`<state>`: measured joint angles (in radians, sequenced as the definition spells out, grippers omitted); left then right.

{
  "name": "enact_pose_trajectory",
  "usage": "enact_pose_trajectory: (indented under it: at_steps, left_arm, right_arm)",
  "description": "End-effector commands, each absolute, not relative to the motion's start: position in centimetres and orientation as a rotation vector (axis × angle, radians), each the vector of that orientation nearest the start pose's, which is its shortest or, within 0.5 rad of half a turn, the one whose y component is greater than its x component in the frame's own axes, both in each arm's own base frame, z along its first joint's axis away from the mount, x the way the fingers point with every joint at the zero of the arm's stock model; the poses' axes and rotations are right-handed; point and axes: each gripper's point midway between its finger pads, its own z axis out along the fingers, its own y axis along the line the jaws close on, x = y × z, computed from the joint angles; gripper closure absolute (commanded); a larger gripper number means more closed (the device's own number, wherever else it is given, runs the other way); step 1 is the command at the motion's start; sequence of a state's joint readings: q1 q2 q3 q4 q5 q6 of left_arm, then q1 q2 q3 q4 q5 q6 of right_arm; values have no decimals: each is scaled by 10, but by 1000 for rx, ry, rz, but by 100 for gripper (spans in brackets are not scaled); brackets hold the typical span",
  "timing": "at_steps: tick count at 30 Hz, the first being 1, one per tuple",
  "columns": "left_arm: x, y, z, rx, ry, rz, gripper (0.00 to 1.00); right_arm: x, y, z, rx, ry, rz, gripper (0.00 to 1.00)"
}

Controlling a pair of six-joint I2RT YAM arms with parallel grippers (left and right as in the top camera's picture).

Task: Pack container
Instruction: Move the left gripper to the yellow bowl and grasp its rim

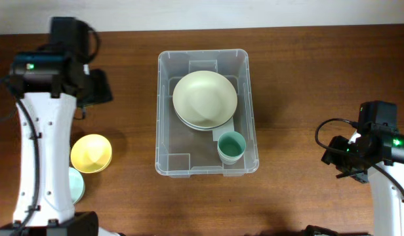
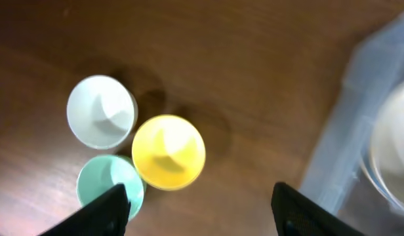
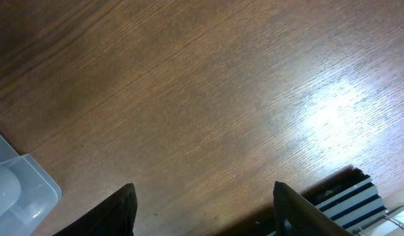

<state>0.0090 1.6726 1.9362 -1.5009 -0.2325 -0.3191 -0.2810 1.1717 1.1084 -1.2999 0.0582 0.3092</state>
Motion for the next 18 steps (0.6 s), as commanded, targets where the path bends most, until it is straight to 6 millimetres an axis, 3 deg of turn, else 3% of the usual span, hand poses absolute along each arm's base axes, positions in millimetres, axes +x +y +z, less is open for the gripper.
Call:
enact_pose_trajectory:
  at_steps: [1,7,10,18]
  left_arm:
    - [341,59,216,-624,2826,267,28]
    - [325,78,136,-757,2910,226,20]
    - [322,76,104,-688,2948,163,19]
    - [322,71,66,-633,2952,123,20]
  right_arm:
    - [205,-70,160,855,2806,-80,38]
    - [204,-70,160,856,2808,-80,38]
    - [204,-70,160,857,2808,-80,38]
    - [204,-70,160,857,2810,-80,38]
